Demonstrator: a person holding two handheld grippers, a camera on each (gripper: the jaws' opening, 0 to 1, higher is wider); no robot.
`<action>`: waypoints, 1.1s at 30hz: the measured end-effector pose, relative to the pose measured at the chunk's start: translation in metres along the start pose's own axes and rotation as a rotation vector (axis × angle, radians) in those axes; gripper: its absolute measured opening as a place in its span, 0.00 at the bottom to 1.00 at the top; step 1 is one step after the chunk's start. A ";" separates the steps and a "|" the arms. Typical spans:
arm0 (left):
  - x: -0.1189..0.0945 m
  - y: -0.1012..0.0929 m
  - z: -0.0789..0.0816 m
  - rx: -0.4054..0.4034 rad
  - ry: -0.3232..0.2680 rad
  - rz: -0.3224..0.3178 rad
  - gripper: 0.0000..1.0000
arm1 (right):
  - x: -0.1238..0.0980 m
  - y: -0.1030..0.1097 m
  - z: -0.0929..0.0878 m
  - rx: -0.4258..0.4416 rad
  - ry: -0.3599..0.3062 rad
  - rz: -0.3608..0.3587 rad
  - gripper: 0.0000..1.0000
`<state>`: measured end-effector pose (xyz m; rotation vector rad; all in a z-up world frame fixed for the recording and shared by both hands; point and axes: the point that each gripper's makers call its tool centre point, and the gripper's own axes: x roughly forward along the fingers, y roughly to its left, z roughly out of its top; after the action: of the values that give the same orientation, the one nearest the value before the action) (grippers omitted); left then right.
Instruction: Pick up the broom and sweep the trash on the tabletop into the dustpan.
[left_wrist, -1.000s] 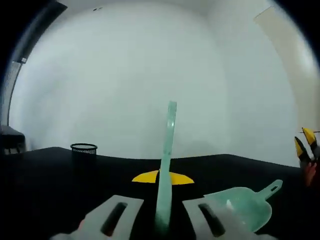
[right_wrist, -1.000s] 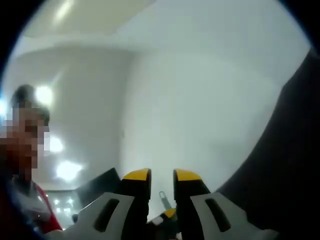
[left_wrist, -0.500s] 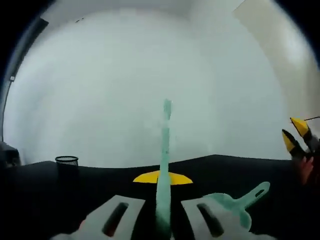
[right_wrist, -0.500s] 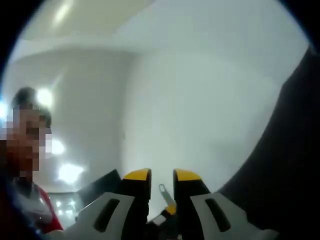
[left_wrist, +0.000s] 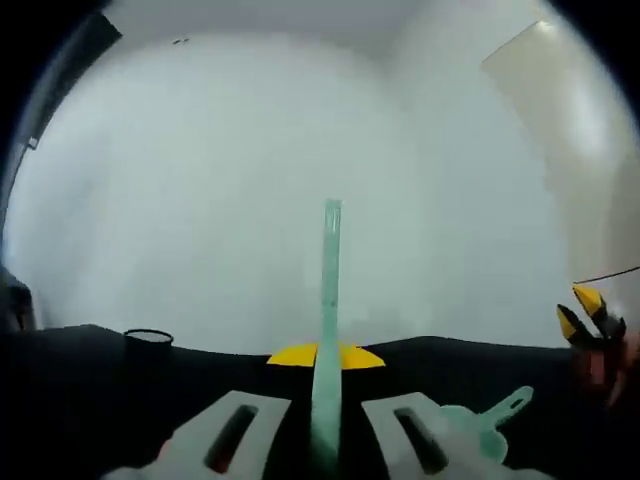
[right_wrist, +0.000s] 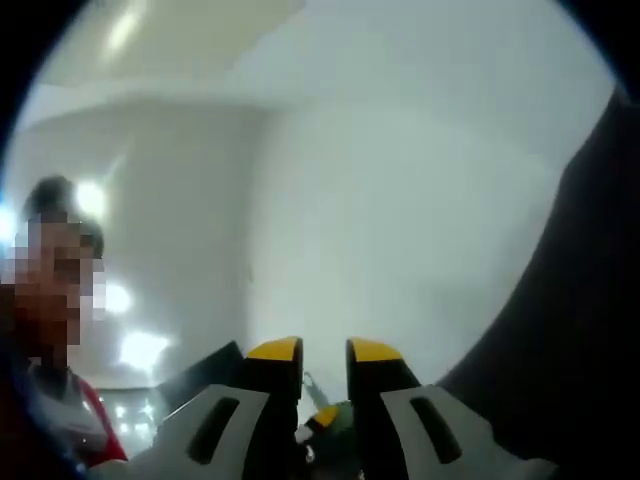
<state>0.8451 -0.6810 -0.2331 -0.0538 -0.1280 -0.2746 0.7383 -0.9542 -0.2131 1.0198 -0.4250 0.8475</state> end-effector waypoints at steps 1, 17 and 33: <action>-0.001 0.002 -0.009 -0.036 0.020 0.001 0.00 | 0.000 0.000 0.000 0.000 0.000 0.000 0.20; 0.005 -0.070 -0.020 -0.099 0.001 -0.173 0.00 | -0.001 -0.003 0.002 0.007 -0.006 -0.005 0.20; -0.008 -0.011 0.025 -0.146 -0.071 -0.195 0.01 | -0.001 -0.002 0.001 0.019 -0.008 -0.005 0.19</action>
<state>0.8314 -0.6881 -0.2090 -0.1963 -0.1843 -0.4763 0.7393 -0.9563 -0.2142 1.0412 -0.4219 0.8451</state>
